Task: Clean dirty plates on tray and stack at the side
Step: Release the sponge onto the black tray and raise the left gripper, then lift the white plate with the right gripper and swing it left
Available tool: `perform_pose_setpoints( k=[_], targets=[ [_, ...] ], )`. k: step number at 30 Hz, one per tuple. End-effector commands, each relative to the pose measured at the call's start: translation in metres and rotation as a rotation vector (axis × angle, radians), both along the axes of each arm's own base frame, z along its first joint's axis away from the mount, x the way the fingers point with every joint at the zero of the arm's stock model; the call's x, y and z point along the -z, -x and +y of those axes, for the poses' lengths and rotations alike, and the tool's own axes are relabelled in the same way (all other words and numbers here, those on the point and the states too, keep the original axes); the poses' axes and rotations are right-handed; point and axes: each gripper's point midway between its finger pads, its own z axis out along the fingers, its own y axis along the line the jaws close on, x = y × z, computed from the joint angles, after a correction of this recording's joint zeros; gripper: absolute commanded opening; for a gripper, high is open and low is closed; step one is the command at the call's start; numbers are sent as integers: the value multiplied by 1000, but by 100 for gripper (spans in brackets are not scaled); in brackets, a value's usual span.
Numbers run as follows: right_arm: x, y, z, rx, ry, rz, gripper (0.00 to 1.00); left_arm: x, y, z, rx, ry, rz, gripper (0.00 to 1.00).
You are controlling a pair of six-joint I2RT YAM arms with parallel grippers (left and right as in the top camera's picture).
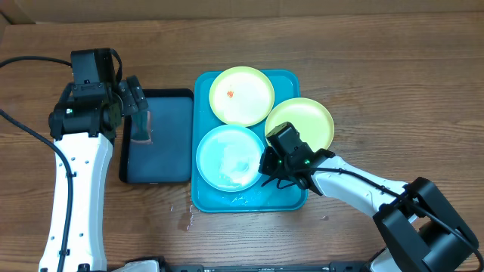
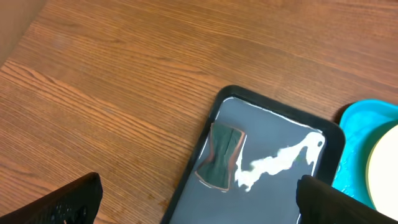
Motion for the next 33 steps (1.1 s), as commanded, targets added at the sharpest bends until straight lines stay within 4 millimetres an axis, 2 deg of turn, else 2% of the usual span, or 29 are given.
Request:
perform_pose_setpoints(
  k=[1,6,13,16,20,33],
  targets=[
    [4,2,2,-8,0,10,4,-25,-4,15,-75,5,-79,100],
    [3,1,3,-8,-1,7,4,-54,-6,33,-119,15,-157,100],
    [-12,-5,8,-18,4,4,4,-49,-3,36,-123,0,-127,100],
    [-24,-9,9,-56,32,-4,4,-53,-5,38,-134,29,-158,100],
    [-44,-16,12,-58,57,-2,4,-50,-13,23,-85,131,-177,100],
    [-114,-39,31,-77,30,-57,4,-49,-13,21,-78,139,-177,100]
  ],
)
